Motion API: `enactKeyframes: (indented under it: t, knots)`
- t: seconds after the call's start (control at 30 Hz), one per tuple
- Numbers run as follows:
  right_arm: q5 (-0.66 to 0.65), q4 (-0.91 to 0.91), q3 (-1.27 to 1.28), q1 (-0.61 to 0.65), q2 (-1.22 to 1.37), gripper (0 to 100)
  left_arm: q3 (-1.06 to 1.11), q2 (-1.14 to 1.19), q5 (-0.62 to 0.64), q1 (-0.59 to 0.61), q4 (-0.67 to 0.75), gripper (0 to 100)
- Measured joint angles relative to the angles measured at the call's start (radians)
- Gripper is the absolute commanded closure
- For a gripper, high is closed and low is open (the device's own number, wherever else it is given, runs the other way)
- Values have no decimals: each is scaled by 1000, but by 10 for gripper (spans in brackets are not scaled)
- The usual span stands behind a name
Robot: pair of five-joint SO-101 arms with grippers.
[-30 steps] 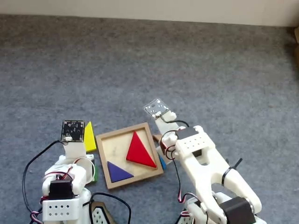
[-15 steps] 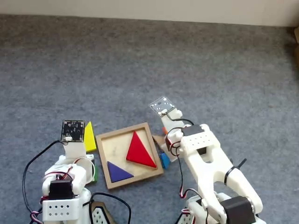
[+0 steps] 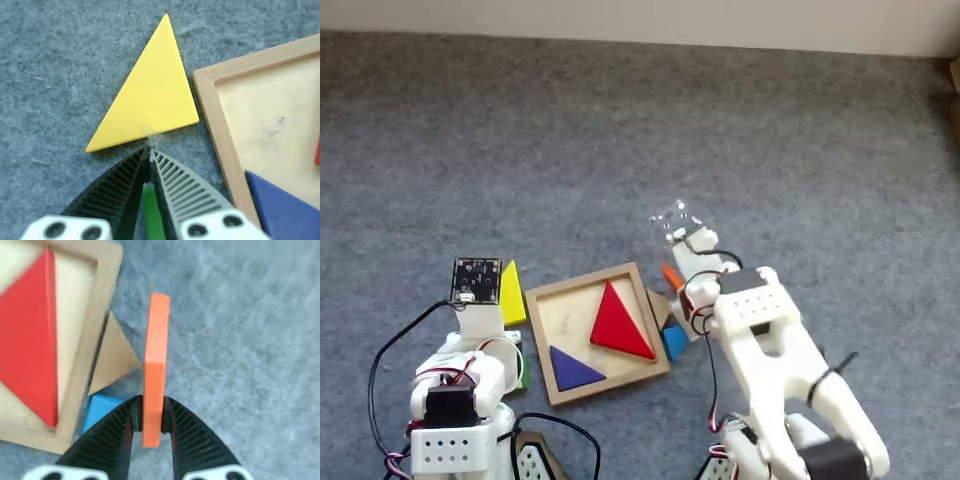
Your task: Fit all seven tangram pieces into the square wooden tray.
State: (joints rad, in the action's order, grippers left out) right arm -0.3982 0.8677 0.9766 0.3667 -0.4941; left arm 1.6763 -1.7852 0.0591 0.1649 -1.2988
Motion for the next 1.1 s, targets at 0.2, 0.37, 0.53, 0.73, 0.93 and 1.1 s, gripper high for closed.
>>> enactKeyframes:
  t: [0.2, 0.37, 0.53, 0.73, 0.93, 1.1]
  knots:
    - [0, 83, 0, 0, -204, 994, 0, 0, 0, 0, 0, 993]
    - [57, 143, 0, 77, -276, 994, 0, 0, 0, 0, 0, 993]
    - [127, 157, 0, 204, -284, 994, 0, 0, 0, 0, 0, 993]
    - [180, 160, 49, 345, -284, 994, 0, 0, 0, 0, 0, 993]
    - [186, 103, 120, 428, -284, 994, 0, 0, 0, 0, 0, 993]
    - [186, 66, 161, 450, -284, 994, 0, 0, 0, 0, 0, 993]
